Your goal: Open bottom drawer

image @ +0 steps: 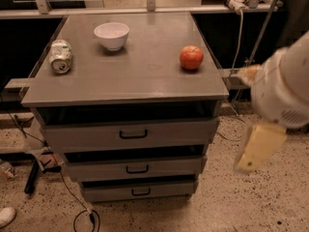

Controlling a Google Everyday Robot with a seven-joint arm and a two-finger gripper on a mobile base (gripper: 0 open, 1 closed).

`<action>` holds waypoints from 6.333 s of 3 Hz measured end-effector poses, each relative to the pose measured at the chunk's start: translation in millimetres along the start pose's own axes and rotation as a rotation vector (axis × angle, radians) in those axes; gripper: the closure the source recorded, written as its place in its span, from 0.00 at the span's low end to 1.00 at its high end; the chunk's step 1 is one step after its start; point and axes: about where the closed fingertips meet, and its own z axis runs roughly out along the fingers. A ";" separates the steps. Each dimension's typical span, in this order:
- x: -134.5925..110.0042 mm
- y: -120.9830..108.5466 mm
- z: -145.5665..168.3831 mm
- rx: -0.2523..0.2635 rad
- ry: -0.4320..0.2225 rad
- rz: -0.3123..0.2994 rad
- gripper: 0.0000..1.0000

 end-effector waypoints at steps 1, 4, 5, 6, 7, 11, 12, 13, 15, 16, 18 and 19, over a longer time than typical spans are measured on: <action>0.8 51.3 67.7 -0.110 0.034 -0.008 0.00; 10.6 99.5 142.9 -0.248 0.024 0.081 0.00; 3.0 121.6 225.3 -0.310 -0.012 0.210 0.00; -5.7 130.9 287.6 -0.312 -0.027 0.284 0.00; -9.8 125.3 290.0 -0.293 -0.042 0.310 0.00; -6.2 150.7 447.6 -0.367 -0.184 0.459 0.00; -1.0 164.7 497.8 -0.421 -0.217 0.520 0.00; -1.0 164.7 498.0 -0.421 -0.218 0.520 0.00; 8.0 157.5 599.2 -0.376 -0.237 0.615 0.00; 14.7 152.9 632.7 -0.365 -0.234 0.649 0.00; 28.8 147.1 683.3 -0.367 -0.226 0.689 0.00; 33.2 140.5 695.0 -0.356 -0.231 0.690 0.00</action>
Offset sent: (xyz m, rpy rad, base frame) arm -0.0158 0.0183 -0.0623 -0.0135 0.0836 0.0173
